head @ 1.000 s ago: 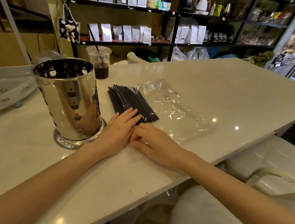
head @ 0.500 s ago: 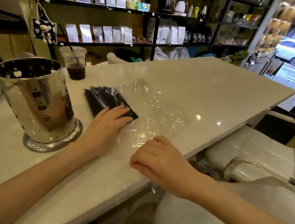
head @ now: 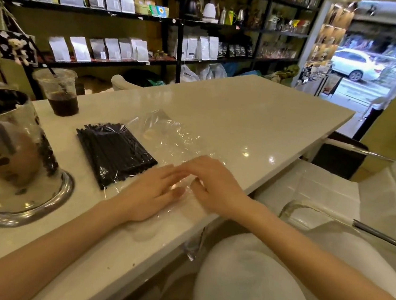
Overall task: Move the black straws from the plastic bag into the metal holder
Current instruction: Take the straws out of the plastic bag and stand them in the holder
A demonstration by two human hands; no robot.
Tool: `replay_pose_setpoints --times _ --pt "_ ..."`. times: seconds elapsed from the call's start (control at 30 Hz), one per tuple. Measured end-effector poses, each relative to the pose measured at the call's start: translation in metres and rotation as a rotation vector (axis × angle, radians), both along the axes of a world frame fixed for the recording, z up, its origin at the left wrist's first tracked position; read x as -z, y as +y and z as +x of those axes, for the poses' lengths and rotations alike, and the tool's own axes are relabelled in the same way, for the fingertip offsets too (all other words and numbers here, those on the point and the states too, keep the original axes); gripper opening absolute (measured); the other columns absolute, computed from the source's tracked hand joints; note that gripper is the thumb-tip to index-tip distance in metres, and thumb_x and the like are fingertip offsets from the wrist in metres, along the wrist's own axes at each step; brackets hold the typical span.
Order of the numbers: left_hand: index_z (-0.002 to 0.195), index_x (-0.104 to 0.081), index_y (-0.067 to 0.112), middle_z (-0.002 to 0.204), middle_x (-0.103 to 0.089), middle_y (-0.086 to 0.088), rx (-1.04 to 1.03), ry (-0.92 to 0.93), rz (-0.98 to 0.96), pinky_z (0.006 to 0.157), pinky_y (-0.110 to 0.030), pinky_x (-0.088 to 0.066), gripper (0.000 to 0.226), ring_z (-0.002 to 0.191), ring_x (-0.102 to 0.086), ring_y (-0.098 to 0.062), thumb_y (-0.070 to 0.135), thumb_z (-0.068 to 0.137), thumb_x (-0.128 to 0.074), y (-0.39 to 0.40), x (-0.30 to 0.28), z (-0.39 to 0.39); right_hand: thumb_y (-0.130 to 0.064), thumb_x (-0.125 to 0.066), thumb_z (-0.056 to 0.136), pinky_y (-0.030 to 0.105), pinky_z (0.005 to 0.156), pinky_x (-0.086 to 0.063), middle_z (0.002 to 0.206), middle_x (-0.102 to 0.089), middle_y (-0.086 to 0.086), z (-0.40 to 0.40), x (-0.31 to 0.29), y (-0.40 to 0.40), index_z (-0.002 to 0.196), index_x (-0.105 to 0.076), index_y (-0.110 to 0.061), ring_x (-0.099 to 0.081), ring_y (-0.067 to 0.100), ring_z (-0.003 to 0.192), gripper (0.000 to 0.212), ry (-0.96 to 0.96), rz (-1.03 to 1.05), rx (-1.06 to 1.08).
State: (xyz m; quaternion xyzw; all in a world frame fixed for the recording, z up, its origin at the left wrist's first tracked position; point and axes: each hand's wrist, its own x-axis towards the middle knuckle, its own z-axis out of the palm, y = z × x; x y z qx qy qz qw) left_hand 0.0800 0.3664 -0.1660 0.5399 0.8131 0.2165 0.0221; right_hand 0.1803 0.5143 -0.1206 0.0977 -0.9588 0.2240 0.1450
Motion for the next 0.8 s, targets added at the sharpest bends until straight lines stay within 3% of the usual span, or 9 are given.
replay_pose_setpoints --times 0.1,0.17,0.27,0.4,0.5,0.57,0.63,0.7,0.8 --pt "0.137 -0.037 0.023 0.146 -0.037 0.001 -0.024 0.074 -0.081 0.110 -0.037 -0.027 0.081 0.133 -0.034 -0.014 0.069 0.079 -0.004 0.004 -0.006 0.003 -0.016 -0.031 0.078 0.040 0.098 -0.038 0.118 -0.064 0.007 -0.018 0.002 0.017 0.115 -0.062 -0.013 -0.053 0.027 0.115 0.048 -0.127 0.280 0.060" --pt "0.130 -0.047 0.019 0.136 -0.050 -0.001 -0.057 0.109 -0.122 0.104 -0.034 -0.034 0.065 0.124 -0.045 -0.018 0.056 0.088 -0.015 0.009 -0.015 0.002 -0.029 -0.019 0.078 0.039 0.099 -0.034 0.111 -0.067 0.005 -0.021 0.007 0.023 0.111 -0.064 -0.016 -0.057 0.024 0.109 0.057 -0.139 0.331 0.059" --pt "0.113 -0.057 0.016 0.118 -0.061 -0.003 -0.134 0.186 -0.053 0.093 -0.035 -0.041 0.059 0.110 -0.053 -0.021 0.044 0.083 -0.013 0.024 -0.026 -0.007 -0.024 -0.033 0.081 0.038 0.100 -0.034 0.095 -0.071 0.006 -0.022 0.012 0.030 0.095 -0.068 -0.014 -0.063 0.027 0.097 0.039 -0.093 0.406 0.102" --pt "0.139 -0.031 0.014 0.151 -0.028 -0.004 -0.064 0.168 -0.079 0.114 -0.035 -0.020 0.077 0.140 -0.021 -0.019 0.052 0.078 -0.004 0.045 -0.014 -0.022 -0.021 -0.046 0.083 0.038 0.087 -0.048 0.071 -0.072 0.001 -0.020 0.019 0.038 0.078 -0.069 -0.017 -0.068 0.022 0.073 0.024 0.113 0.473 0.076" --pt "0.144 -0.011 0.019 0.156 -0.008 0.002 -0.054 0.146 -0.245 0.115 -0.036 -0.008 0.087 0.143 -0.004 -0.014 0.067 0.074 0.008 0.052 -0.003 -0.024 -0.012 -0.063 0.078 0.034 0.083 -0.050 0.070 -0.073 0.000 -0.013 0.015 0.044 0.078 -0.071 -0.015 -0.068 0.021 0.069 0.008 0.185 0.484 0.038" --pt "0.144 -0.006 0.021 0.155 -0.003 0.004 -0.054 0.137 -0.305 0.115 -0.036 -0.006 0.105 0.143 -0.002 -0.013 0.077 0.059 0.020 0.053 0.000 -0.027 -0.009 -0.073 0.072 0.030 0.079 -0.051 0.068 -0.073 -0.001 -0.006 0.012 0.049 0.077 -0.072 -0.015 -0.068 0.020 0.066 0.009 0.233 0.510 0.026" --pt "0.144 -0.005 0.024 0.155 -0.001 0.005 -0.061 0.096 -0.301 0.114 -0.035 -0.003 0.088 0.143 0.000 -0.012 0.073 0.071 0.007 0.054 0.003 -0.029 -0.010 -0.076 0.070 0.027 0.075 -0.048 0.067 -0.073 -0.003 0.005 0.009 0.054 0.080 -0.072 -0.018 -0.067 0.019 0.064 0.013 0.253 0.525 0.043" --pt "0.144 -0.005 0.025 0.156 -0.001 0.005 -0.072 0.084 -0.286 0.114 -0.033 -0.001 0.060 0.143 0.001 -0.011 0.053 0.090 -0.011 0.053 0.003 -0.028 -0.013 -0.075 0.071 0.028 0.072 -0.048 0.068 -0.073 -0.003 0.016 0.008 0.056 0.081 -0.072 -0.018 -0.065 0.019 0.062 0.012 0.229 0.534 0.048" --pt "0.144 -0.005 0.025 0.156 -0.001 0.004 -0.078 0.084 -0.271 0.114 -0.031 -0.001 0.054 0.143 0.000 -0.010 0.044 0.095 -0.018 0.052 0.002 -0.023 -0.017 -0.061 0.078 0.033 0.068 -0.053 0.069 -0.072 0.001 0.034 0.007 0.054 0.083 -0.072 -0.015 -0.064 0.022 0.063 0.012 0.065 0.475 0.004"
